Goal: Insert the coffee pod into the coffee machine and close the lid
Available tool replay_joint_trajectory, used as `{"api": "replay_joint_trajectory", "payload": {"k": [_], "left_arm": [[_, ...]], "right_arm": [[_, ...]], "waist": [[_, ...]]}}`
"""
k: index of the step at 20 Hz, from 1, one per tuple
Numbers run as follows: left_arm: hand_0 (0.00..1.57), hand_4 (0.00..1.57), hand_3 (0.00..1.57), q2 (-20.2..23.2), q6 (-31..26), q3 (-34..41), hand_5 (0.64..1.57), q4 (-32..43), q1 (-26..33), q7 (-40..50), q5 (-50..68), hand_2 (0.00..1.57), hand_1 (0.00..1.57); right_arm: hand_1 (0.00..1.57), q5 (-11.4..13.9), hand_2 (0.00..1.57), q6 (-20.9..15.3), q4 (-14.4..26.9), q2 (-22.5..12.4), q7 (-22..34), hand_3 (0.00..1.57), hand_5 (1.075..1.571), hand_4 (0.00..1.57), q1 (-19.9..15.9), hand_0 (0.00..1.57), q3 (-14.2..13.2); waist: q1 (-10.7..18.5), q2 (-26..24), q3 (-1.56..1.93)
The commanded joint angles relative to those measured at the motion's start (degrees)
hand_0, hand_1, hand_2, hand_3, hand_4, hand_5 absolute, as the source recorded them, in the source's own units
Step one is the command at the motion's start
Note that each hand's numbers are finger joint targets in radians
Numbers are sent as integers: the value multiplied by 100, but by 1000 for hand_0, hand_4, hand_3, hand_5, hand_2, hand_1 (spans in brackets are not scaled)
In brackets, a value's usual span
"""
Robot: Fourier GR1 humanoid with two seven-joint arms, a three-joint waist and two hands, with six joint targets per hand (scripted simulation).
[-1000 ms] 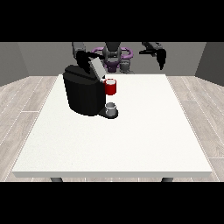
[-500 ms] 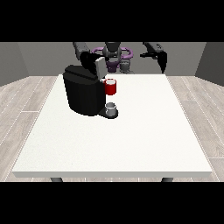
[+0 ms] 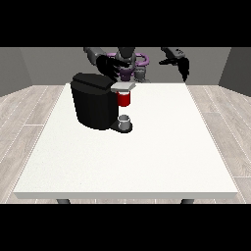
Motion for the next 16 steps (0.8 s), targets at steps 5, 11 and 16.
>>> {"api": "replay_joint_trajectory", "payload": {"k": [5, 11, 16], "left_arm": [[0, 0, 0, -53, -140, -228, 1571, -360, 86, 294, 150, 0, 0], [0, 185, 0, -230, 107, -261, 1571, -205, 91, -351, -14, 0, 0], [0, 192, 0, -305, 261, -270, 1571, -52, 251, -340, -87, 0, 0]], "right_arm": [[0, 265, 0, -211, 321, 158, 5, 0, 1571, 142, -344, 0, 17], [0, 207, 0, -114, 29, 499, -476, 0, 1571, 67, -103, 0, 180], [0, -304, 0, 228, -395, 631, -745, 0, 1571, 275, 609, 0, 480]], "waist": [[267, -131, 3], [-21, -143, 3], [-401, -538, 3]]}}
